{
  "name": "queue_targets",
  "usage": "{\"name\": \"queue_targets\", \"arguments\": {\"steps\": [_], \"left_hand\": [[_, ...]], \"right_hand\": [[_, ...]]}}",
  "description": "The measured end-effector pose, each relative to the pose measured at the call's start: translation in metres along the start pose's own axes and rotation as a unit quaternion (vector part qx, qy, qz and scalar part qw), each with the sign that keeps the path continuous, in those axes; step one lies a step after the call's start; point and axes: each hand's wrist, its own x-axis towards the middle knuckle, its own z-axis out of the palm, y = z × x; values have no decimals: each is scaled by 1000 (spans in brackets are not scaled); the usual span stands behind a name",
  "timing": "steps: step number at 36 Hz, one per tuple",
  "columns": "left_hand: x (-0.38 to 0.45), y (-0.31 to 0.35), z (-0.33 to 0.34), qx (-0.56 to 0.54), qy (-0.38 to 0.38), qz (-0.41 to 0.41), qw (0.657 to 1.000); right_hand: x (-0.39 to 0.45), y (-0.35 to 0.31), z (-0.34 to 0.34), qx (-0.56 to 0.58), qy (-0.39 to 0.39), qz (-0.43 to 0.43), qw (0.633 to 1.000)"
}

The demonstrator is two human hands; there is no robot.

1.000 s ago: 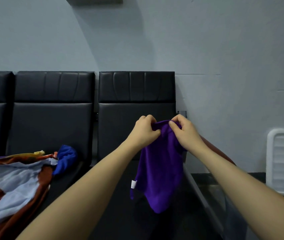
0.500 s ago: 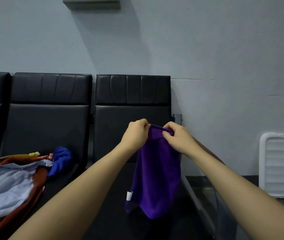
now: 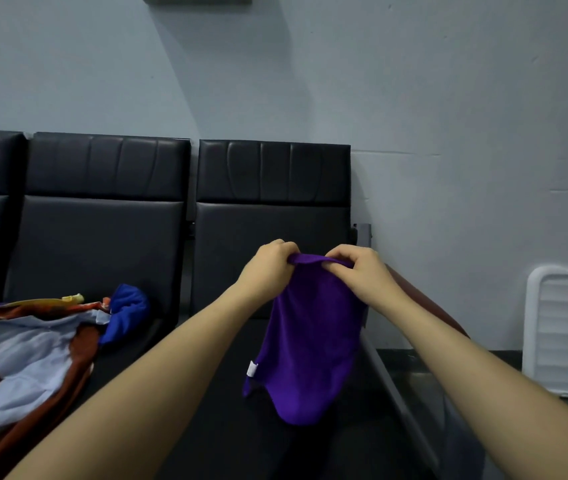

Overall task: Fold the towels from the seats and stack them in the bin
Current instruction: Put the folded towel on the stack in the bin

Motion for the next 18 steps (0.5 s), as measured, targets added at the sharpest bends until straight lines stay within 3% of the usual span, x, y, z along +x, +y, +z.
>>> {"name": "queue_targets", "arguments": {"steps": [8,12,15,18], "left_hand": [[5,-13,-10,157,48,-30,986],[9,-21,-14,166,42,-81,982],[17,-22,-15,162,46,-91,981],[27,-27,-15,155,58,-92,982]], "right_hand": [[9,28,-3,-84,-9,64,994],[14,32,2,-142,26,62,988],[24,26,9,-122,78,72,987],[37,20,15,-19,105,104,989]]}}
